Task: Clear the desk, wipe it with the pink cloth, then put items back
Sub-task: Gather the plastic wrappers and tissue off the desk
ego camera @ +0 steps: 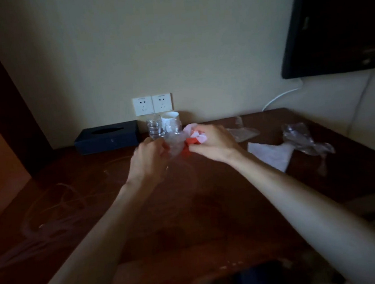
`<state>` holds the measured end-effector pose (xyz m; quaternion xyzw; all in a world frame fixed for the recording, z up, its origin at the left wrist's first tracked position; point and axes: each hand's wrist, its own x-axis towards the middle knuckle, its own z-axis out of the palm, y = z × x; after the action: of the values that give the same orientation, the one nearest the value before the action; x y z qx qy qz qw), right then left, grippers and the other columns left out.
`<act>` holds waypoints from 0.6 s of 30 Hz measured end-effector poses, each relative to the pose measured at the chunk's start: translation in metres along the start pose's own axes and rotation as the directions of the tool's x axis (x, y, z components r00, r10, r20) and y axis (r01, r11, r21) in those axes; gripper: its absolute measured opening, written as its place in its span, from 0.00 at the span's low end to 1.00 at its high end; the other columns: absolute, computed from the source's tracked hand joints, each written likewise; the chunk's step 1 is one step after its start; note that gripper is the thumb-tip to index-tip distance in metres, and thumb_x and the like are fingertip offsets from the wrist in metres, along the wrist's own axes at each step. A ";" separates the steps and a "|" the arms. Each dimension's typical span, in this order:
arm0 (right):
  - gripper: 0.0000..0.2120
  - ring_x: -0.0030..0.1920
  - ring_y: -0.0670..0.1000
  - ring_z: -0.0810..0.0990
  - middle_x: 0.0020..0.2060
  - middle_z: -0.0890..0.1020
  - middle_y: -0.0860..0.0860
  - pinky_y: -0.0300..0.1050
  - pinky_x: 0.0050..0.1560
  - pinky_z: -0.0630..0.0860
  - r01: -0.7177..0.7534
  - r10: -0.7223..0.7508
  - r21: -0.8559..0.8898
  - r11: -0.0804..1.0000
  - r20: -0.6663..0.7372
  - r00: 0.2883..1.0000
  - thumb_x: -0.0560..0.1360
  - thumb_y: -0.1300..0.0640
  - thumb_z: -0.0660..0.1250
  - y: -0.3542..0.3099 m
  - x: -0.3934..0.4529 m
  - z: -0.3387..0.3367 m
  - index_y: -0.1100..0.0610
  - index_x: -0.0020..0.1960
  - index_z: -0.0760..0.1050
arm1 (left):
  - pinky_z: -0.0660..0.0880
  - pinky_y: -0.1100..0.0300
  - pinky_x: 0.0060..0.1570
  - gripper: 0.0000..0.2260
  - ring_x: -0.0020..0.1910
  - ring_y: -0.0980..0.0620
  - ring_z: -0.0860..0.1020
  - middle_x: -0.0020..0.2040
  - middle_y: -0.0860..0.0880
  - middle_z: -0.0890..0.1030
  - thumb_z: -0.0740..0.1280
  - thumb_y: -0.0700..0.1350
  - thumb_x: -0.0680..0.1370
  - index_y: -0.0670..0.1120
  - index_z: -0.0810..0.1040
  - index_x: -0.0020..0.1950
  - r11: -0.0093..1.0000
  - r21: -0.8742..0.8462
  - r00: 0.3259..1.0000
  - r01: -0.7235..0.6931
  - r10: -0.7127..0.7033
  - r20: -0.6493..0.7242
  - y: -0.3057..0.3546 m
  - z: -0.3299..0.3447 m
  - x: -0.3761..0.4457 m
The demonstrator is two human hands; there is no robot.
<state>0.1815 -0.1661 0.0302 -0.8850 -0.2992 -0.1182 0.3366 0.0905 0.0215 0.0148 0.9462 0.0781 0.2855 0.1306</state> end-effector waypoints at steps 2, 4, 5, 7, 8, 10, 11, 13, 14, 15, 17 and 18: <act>0.08 0.46 0.44 0.82 0.39 0.83 0.40 0.43 0.45 0.76 0.029 -0.030 -0.009 1.000 -0.078 0.997 0.67 0.47 0.74 0.003 -0.049 -0.039 0.41 0.42 0.75 | 0.81 0.51 0.37 0.09 0.40 0.43 0.82 0.46 0.46 0.82 0.70 0.36 0.74 0.47 0.82 0.50 0.991 -0.097 0.994 -0.093 0.087 -0.058 0.032 -0.007 -0.027; 0.08 0.45 0.45 0.81 0.38 0.81 0.39 0.45 0.45 0.76 0.015 -0.018 -0.019 1.000 -0.147 0.989 0.68 0.47 0.74 0.012 -0.102 -0.072 0.41 0.42 0.75 | 0.80 0.50 0.39 0.07 0.42 0.43 0.83 0.47 0.45 0.83 0.70 0.38 0.74 0.46 0.83 0.50 0.969 -0.185 0.983 -0.160 0.141 -0.114 0.072 -0.006 -0.054; 0.07 0.44 0.45 0.82 0.38 0.82 0.40 0.46 0.45 0.77 -0.003 0.001 -0.010 1.000 -0.169 0.986 0.68 0.47 0.74 0.022 -0.128 -0.086 0.42 0.42 0.76 | 0.80 0.49 0.40 0.06 0.43 0.42 0.83 0.48 0.45 0.83 0.71 0.40 0.75 0.47 0.84 0.51 0.955 -0.224 0.977 -0.194 0.166 -0.137 0.094 0.000 -0.069; 0.08 0.43 0.44 0.82 0.39 0.83 0.41 0.46 0.45 0.78 -0.064 0.062 -0.001 0.998 -0.208 0.976 0.68 0.48 0.74 0.045 -0.179 -0.110 0.45 0.45 0.79 | 0.79 0.50 0.42 0.06 0.44 0.41 0.82 0.48 0.45 0.82 0.72 0.41 0.75 0.47 0.84 0.50 0.919 -0.300 0.962 -0.255 0.211 -0.171 0.140 0.019 -0.100; 0.10 0.43 0.43 0.82 0.39 0.84 0.40 0.44 0.45 0.78 -0.107 0.102 -0.010 0.994 -0.222 0.970 0.68 0.48 0.74 0.061 -0.204 -0.120 0.44 0.48 0.80 | 0.78 0.51 0.42 0.05 0.45 0.42 0.82 0.48 0.46 0.82 0.73 0.42 0.75 0.48 0.84 0.50 0.901 -0.340 0.960 -0.270 0.225 -0.167 0.163 0.033 -0.118; 0.11 0.45 0.43 0.83 0.39 0.83 0.38 0.41 0.46 0.77 -0.200 0.185 -0.037 0.979 -0.250 0.950 0.67 0.45 0.73 0.093 -0.251 -0.134 0.38 0.49 0.79 | 0.75 0.53 0.44 0.05 0.46 0.43 0.81 0.49 0.47 0.81 0.73 0.44 0.75 0.50 0.82 0.51 0.860 -0.434 0.964 -0.266 0.250 -0.095 0.207 0.066 -0.156; 0.11 0.47 0.43 0.84 0.41 0.84 0.37 0.41 0.48 0.78 -0.253 0.230 -0.054 0.966 -0.266 0.936 0.66 0.43 0.72 0.111 -0.274 -0.140 0.35 0.48 0.78 | 0.74 0.53 0.46 0.06 0.46 0.43 0.81 0.50 0.47 0.81 0.73 0.45 0.75 0.50 0.81 0.52 0.843 -0.481 0.965 -0.241 0.260 -0.027 0.227 0.088 -0.173; 0.16 0.55 0.42 0.83 0.50 0.85 0.35 0.43 0.56 0.78 -0.361 0.332 -0.065 0.930 -0.269 0.904 0.66 0.41 0.71 0.153 -0.316 -0.145 0.34 0.53 0.78 | 0.75 0.52 0.47 0.08 0.48 0.41 0.81 0.50 0.45 0.81 0.71 0.44 0.75 0.49 0.80 0.53 0.827 -0.535 0.949 -0.175 0.286 0.131 0.264 0.135 -0.204; 0.17 0.59 0.41 0.82 0.55 0.84 0.34 0.45 0.61 0.77 -0.386 0.362 -0.051 0.921 -0.249 0.898 0.67 0.42 0.71 0.172 -0.336 -0.146 0.34 0.56 0.78 | 0.76 0.52 0.47 0.08 0.48 0.42 0.82 0.50 0.46 0.82 0.70 0.44 0.74 0.49 0.80 0.53 0.824 -0.551 0.933 -0.129 0.290 0.215 0.280 0.159 -0.219; 0.17 0.62 0.41 0.81 0.58 0.83 0.35 0.47 0.64 0.77 -0.387 0.368 -0.040 0.921 -0.229 0.901 0.68 0.45 0.72 0.194 -0.354 -0.144 0.35 0.57 0.80 | 0.78 0.53 0.47 0.07 0.48 0.43 0.83 0.50 0.47 0.83 0.69 0.45 0.74 0.50 0.80 0.52 0.819 -0.569 0.911 -0.069 0.284 0.299 0.295 0.183 -0.232; 0.13 0.64 0.41 0.79 0.60 0.83 0.41 0.48 0.67 0.75 -0.385 0.384 0.033 0.922 -0.207 0.900 0.73 0.55 0.73 0.236 -0.389 -0.136 0.45 0.56 0.83 | 0.80 0.52 0.46 0.08 0.47 0.45 0.83 0.49 0.48 0.84 0.66 0.47 0.74 0.51 0.80 0.52 0.800 -0.600 0.864 0.019 0.288 0.412 0.319 0.231 -0.256; 0.11 0.62 0.39 0.80 0.59 0.84 0.45 0.45 0.66 0.75 -0.418 0.430 0.101 0.903 -0.198 0.881 0.75 0.61 0.73 0.257 -0.407 -0.131 0.52 0.56 0.84 | 0.81 0.49 0.45 0.09 0.46 0.45 0.83 0.48 0.48 0.84 0.65 0.47 0.74 0.49 0.80 0.53 0.801 -0.599 0.833 0.018 0.319 0.452 0.329 0.255 -0.267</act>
<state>0.0140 -0.5890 -0.1742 -0.9012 -0.0633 -0.1286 0.4089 0.0372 -0.4030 -0.2335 0.9045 -0.1305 0.0320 0.4048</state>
